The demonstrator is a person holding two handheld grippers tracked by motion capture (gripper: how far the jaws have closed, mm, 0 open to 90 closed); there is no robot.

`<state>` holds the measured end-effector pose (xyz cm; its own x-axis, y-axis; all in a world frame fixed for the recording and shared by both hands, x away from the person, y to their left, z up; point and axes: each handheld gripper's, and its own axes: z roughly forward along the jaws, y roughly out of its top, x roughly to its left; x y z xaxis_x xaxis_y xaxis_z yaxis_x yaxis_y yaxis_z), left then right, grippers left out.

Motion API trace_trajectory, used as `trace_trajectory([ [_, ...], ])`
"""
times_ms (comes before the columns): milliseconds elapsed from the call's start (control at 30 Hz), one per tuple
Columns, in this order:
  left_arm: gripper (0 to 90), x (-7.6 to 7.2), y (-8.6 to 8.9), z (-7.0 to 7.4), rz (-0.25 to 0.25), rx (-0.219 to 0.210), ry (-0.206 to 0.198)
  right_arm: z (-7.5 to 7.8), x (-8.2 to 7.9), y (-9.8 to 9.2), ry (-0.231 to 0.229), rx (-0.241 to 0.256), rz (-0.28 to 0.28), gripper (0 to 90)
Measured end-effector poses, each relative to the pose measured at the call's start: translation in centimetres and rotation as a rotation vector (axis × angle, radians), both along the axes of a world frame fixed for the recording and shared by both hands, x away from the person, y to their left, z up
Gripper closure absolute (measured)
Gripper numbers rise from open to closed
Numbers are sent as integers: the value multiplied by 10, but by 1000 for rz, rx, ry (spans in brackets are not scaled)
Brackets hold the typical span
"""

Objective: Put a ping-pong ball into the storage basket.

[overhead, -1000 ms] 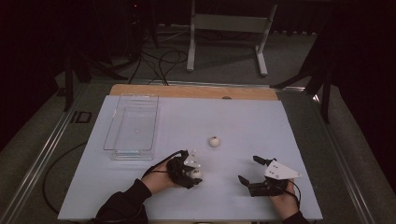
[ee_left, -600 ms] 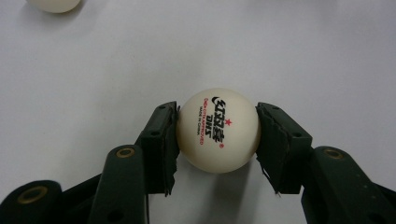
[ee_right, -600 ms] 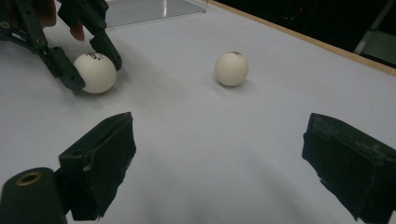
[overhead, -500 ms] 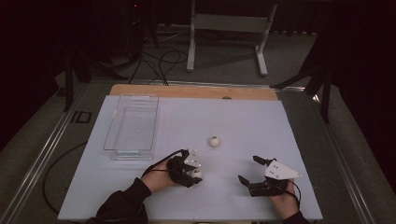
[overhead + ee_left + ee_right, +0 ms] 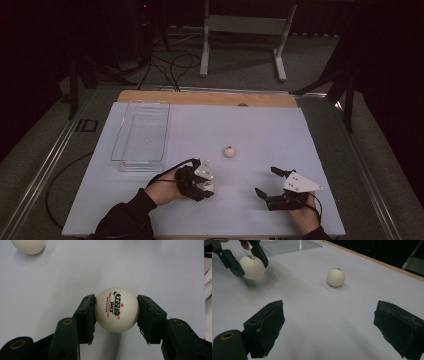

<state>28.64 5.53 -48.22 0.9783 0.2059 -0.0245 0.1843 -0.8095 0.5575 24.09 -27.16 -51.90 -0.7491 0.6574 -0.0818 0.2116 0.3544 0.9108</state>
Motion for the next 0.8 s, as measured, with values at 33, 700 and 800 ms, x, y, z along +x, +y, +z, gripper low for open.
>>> trace_trajectory([
  [33, 522, -1, 0, 1, 1, 4, -9, 0, 0, 0, -1, -1, 1, 93],
  [700, 522, 1, 12, 33, 8, 14, -20, 1, 0, 0, -2, 4, -1, 93],
  [800, 522, 1, 12, 37, 5, 18, -15, 1, 0, 0, -4, 5, -1, 93],
])
